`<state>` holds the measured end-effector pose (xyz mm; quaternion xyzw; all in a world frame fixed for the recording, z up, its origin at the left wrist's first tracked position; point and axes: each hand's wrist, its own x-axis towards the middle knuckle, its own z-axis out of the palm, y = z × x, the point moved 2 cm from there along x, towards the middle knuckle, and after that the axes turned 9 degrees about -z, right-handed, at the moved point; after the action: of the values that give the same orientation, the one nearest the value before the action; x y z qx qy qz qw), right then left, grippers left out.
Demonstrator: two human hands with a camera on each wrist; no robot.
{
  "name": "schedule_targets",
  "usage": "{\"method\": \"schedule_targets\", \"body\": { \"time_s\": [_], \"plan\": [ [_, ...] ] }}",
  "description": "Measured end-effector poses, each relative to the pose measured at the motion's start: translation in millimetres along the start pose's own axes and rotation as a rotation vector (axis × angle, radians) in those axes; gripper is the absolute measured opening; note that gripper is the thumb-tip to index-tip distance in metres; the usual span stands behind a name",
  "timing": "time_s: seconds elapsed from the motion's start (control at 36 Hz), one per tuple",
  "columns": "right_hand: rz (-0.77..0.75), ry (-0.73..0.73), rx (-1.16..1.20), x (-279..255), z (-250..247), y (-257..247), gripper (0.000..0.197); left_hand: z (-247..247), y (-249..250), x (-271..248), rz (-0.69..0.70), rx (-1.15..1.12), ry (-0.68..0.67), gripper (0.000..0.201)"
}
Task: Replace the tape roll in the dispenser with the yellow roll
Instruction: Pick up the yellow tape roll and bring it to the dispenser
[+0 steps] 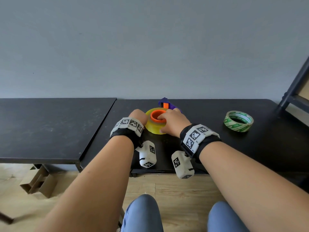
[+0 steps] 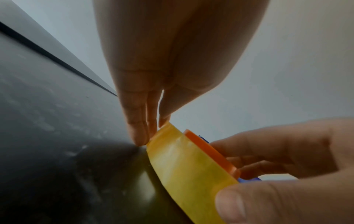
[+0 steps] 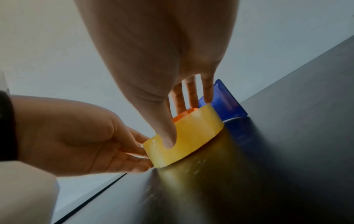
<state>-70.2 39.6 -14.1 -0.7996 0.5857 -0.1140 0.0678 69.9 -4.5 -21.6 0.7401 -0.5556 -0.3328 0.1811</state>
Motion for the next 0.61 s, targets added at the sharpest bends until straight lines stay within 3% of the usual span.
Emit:
{"method": "schedule_targets", "body": {
  "time_s": [0.08, 0.25, 0.36, 0.42, 0.47, 0.56, 0.61],
  "plan": [
    [-0.003, 0.023, -0.020, 1, 3, 1, 0.052, -1, -2, -2, 0.057, 0.029, 0.021, 0.031],
    [0.035, 0.064, 0.085, -1, 4, 8, 0.049, 1, -1, 9, 0.020, -0.302, -0.069, 0.037],
    [0.044, 0.124, 0.223, -5, -2, 14, 0.045, 2, 6, 6, 0.005, -0.326, -0.033, 0.033],
    [0.040, 0.157, 0.302, -9, -6, 19, 0.043, 1, 11, 7, 0.031, -0.235, -0.006, 0.031],
    [0.044, 0.192, 0.388, -13, -11, 22, 0.042, 2, 16, 6, -0.020, -0.350, -0.039, 0.023],
    [0.074, 0.242, 0.534, -18, -18, 26, 0.042, 10, 23, 8, -0.046, -0.518, -0.067, 0.037],
    [0.104, 0.248, 0.627, -21, -21, 28, 0.047, 14, 32, 1, -0.052, -0.608, -0.158, 0.041]
  ]
}}
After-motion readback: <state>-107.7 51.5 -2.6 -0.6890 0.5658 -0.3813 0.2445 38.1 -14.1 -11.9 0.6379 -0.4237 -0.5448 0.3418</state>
